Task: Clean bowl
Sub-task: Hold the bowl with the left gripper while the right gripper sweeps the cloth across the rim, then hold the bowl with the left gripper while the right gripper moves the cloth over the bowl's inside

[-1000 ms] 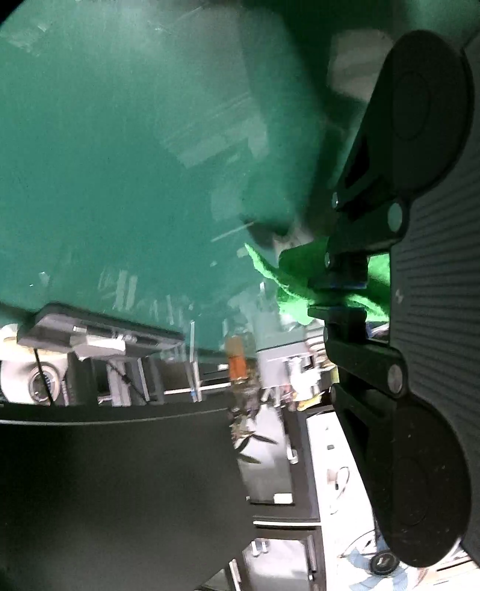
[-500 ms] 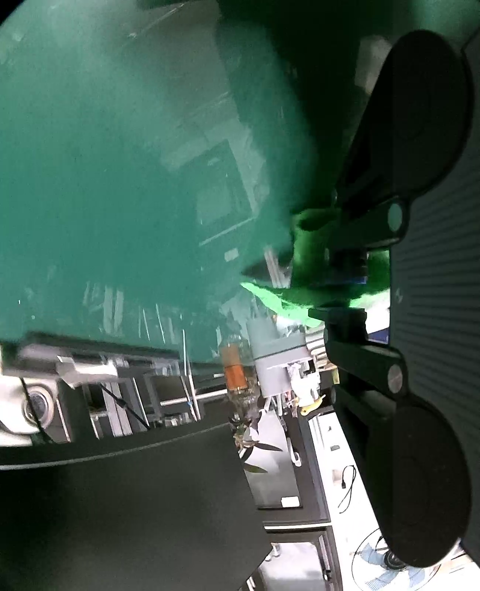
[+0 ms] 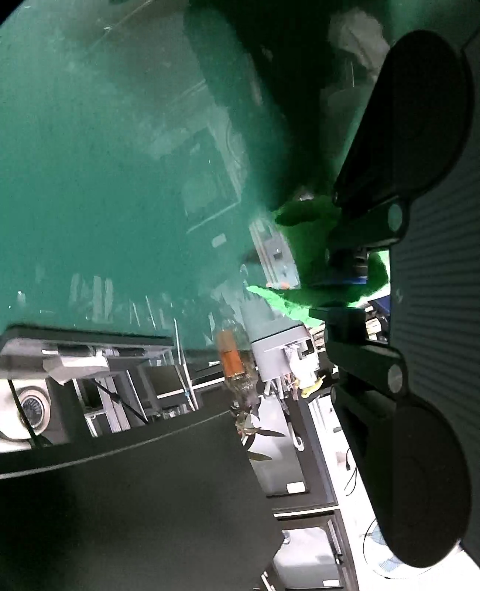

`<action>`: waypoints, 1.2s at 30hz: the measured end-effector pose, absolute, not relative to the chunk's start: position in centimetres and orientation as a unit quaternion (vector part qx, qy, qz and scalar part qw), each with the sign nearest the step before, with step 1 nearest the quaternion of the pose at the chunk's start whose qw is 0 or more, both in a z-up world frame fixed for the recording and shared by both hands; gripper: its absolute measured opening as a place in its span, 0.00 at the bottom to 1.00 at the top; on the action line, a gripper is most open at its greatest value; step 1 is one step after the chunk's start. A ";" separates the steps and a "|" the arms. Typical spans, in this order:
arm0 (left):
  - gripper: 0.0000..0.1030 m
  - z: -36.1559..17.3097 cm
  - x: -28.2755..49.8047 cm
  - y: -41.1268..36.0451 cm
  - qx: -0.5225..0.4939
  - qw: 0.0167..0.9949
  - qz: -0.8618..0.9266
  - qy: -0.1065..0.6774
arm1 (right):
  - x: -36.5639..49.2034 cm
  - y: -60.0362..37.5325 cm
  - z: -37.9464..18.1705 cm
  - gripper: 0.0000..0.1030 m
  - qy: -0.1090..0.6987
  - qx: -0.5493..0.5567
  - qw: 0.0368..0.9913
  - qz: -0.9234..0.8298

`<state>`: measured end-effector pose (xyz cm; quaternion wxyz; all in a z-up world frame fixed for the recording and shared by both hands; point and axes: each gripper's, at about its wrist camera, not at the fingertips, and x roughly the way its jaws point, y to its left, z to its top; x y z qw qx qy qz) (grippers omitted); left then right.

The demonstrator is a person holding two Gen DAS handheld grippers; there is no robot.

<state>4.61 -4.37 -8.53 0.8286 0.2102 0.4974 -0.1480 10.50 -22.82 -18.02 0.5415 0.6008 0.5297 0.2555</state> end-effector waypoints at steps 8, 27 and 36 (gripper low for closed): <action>0.45 -8.6 4.5 -4.4 0.207 0.830 -0.148 0.496 | 7.0 -27.3 -18.8 0.12 0.551 0.590 0.540 0.238; 0.37 -8.2 3.1 -2.2 0.116 0.848 -0.114 0.505 | 10.7 -24.2 -13.1 0.13 0.504 0.527 0.630 0.266; 0.26 -8.6 2.1 -0.2 0.030 0.859 -0.102 0.501 | 9.0 -17.7 -8.6 0.13 0.484 0.353 0.716 0.359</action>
